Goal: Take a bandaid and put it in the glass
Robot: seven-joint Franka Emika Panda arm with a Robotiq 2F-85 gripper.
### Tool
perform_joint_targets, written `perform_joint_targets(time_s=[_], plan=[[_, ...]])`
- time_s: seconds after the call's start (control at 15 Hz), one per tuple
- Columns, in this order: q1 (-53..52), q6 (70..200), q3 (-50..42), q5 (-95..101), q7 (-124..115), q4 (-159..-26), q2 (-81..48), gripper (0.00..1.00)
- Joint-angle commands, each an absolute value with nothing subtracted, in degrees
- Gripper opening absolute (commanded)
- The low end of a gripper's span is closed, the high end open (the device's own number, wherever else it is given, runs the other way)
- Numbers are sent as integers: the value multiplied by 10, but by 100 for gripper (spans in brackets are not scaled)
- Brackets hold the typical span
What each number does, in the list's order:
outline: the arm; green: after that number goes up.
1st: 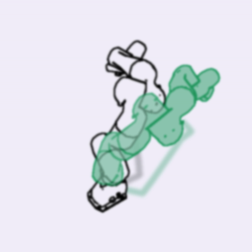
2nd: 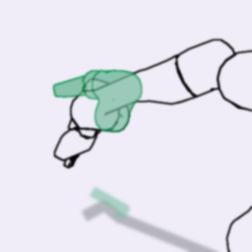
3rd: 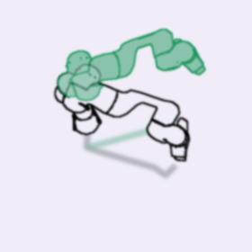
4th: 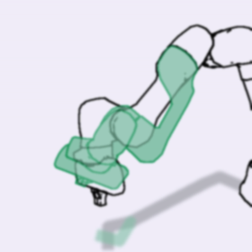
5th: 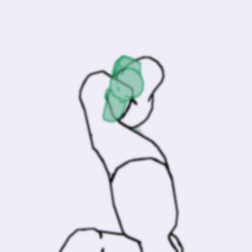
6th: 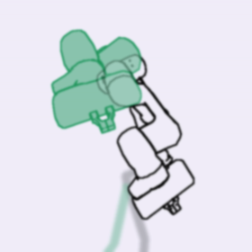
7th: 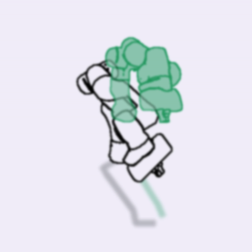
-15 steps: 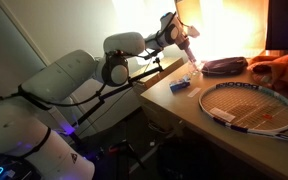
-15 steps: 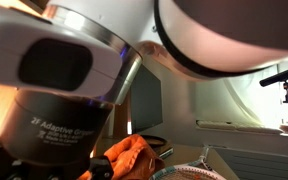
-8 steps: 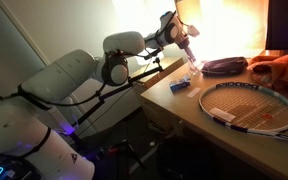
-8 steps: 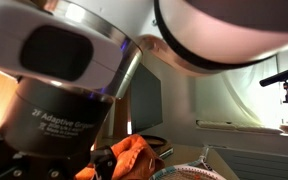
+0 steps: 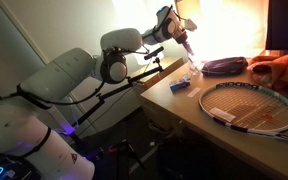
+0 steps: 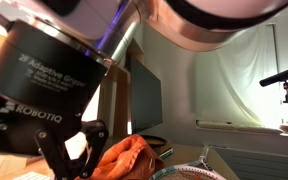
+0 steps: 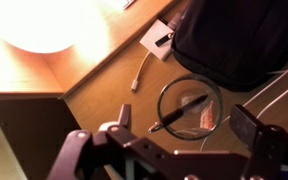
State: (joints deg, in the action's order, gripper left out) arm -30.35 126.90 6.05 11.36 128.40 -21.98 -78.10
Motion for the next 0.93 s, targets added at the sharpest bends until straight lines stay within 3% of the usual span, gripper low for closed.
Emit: perform_joint_targets(time_s=[0.0, 0.47, 0.53, 0.87], plan=[[-304, 1275, 29, 135, 1229, -227, -773, 100], [-319, 1279, -32, 171, 1082, -218, -778, 100], [-322, 1266, -36, 170, 1080, -170, -804, 100], [-322, 1276, -30, 160, 1096, -217, -779, 100]])
